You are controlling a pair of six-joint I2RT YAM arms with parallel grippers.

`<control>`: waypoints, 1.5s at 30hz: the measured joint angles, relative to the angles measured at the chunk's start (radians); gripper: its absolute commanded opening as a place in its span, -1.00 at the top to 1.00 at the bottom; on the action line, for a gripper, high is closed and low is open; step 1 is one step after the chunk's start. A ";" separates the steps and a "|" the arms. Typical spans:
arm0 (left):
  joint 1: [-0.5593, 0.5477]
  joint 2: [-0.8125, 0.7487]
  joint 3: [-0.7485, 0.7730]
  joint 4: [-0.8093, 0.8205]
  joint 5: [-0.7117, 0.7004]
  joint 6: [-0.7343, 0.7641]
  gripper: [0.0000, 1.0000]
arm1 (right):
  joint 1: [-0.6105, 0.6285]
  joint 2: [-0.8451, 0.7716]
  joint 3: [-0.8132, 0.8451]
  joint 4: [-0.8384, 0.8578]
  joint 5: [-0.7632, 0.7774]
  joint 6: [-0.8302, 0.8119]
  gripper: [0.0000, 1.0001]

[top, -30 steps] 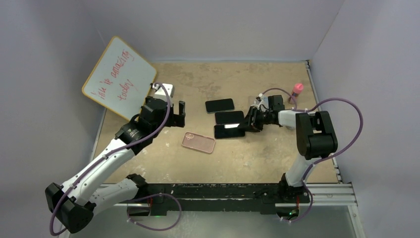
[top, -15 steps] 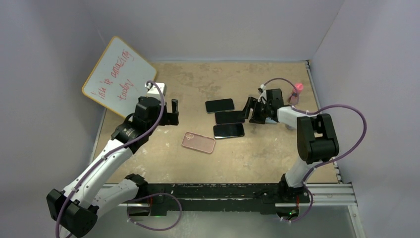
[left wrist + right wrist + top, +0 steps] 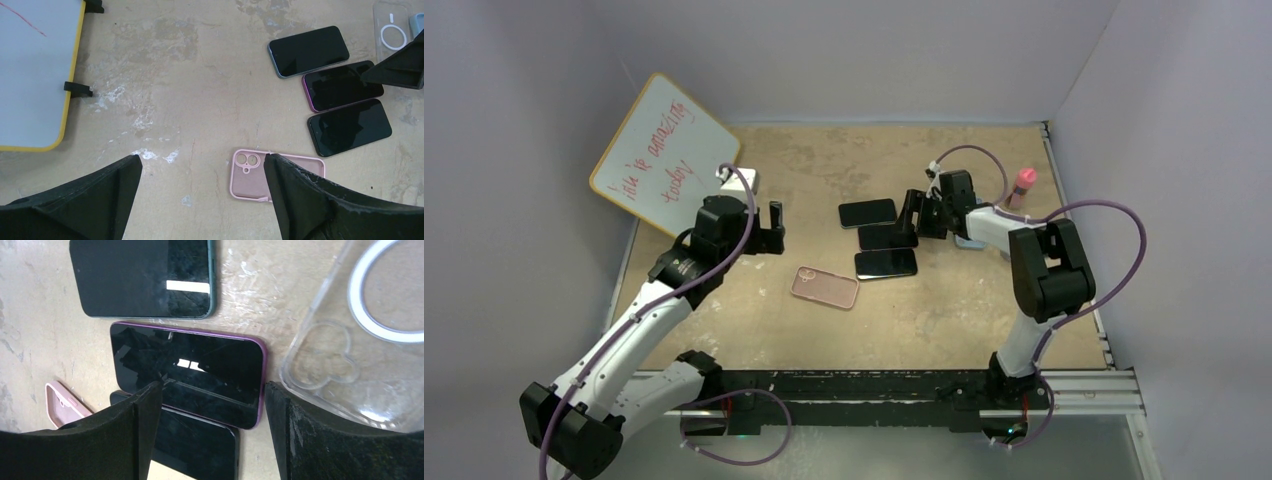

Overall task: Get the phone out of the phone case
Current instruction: Place the phone at the center of the board, then adjust the phone at the center of the board.

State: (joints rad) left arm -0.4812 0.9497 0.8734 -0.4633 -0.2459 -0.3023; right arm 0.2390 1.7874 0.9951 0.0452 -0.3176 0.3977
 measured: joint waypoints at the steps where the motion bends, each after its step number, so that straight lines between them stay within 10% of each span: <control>1: 0.001 0.000 -0.002 0.000 0.003 0.000 -0.98 | 0.009 0.004 0.005 0.001 0.005 -0.002 -0.52; 45: 0.017 0.000 -0.008 0.006 0.042 0.000 -0.96 | 0.069 0.028 0.061 -0.055 0.023 -0.063 -0.53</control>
State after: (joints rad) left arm -0.4644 0.9501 0.8650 -0.4576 -0.2035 -0.3027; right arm 0.3084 1.8156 1.0561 -0.0093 -0.2951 0.3347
